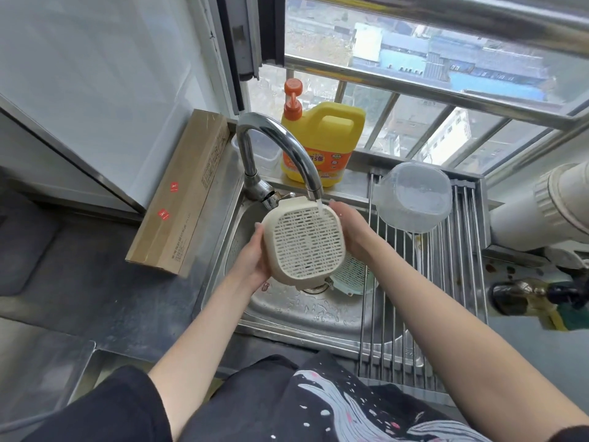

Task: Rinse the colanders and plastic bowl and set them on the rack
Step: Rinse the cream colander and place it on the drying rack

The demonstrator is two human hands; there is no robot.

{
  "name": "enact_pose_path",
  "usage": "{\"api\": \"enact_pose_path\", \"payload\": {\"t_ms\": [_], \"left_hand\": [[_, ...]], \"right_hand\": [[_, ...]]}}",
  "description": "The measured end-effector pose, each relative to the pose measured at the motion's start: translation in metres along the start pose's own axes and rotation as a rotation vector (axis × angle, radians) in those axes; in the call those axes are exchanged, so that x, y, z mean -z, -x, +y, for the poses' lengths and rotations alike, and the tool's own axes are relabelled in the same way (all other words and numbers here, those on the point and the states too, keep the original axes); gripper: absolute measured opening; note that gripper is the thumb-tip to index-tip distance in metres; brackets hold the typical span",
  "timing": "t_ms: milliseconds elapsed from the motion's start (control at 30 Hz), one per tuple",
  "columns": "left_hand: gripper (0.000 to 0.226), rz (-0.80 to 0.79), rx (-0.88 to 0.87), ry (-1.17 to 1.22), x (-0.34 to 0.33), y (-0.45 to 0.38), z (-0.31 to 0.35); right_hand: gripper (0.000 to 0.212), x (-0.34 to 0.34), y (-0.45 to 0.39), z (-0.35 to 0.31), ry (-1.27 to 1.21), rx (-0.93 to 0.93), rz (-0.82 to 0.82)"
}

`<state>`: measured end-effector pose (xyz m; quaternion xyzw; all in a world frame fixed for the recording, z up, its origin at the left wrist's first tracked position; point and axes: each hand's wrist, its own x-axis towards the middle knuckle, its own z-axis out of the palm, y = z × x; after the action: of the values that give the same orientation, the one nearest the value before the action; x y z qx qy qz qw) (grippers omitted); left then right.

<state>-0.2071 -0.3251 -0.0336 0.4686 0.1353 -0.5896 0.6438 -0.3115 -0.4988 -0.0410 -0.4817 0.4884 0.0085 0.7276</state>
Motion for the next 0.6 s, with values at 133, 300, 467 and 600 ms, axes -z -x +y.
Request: {"api": "enact_pose_path", "payload": {"t_ms": [133, 300, 467, 600], "left_hand": [[0.05, 0.091, 0.136, 0.191, -0.008, -0.005, 0.005], [0.042, 0.178, 0.254, 0.222, -0.007, -0.019, 0.001], [0.047, 0.011, 0.15, 0.184, -0.011, -0.017, 0.004], [0.03, -0.127, 0.08, 0.158, -0.017, -0.012, 0.015]], "right_hand": [[0.041, 0.0, -0.001, -0.003, 0.009, 0.015, 0.039], [0.046, 0.006, 0.0, -0.001, 0.032, -0.06, 0.113], [0.028, 0.011, 0.001, 0.01, -0.139, -0.192, 0.111], [0.036, 0.009, 0.008, 0.023, -0.435, -0.304, 0.12]]}}
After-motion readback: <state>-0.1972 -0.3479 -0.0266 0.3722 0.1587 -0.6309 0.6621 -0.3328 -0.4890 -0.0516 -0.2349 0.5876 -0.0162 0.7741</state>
